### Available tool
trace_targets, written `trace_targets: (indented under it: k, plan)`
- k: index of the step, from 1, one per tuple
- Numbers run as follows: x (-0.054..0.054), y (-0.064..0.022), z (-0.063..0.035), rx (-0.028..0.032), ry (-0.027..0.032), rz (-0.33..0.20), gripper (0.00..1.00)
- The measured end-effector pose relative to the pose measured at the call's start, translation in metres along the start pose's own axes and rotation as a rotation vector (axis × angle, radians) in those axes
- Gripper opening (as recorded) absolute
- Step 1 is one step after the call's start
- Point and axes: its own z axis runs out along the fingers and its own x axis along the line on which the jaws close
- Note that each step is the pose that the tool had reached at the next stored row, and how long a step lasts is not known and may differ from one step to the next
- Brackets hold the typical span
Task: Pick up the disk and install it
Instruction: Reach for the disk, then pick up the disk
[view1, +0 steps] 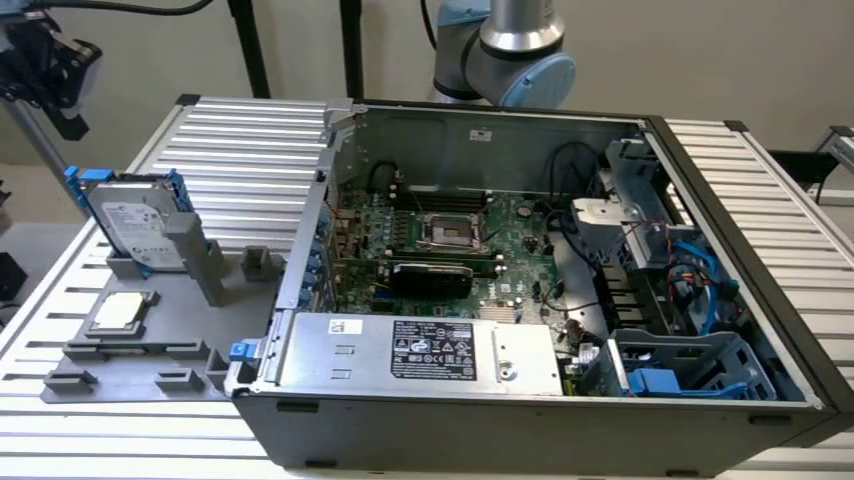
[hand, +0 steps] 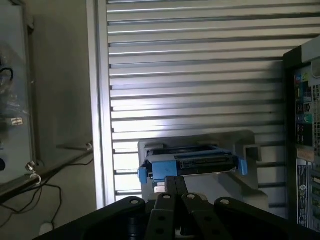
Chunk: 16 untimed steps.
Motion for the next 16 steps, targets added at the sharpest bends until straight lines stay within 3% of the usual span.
trace_targets:
  k: [7,16]
  plan:
    - [0.0002,0.0008,0.0015,-0.0039,0.0039,-0.047,0.11]
    - [0.0002,0.0007,0.0015,-0.0039,0.005,-0.049,0.11]
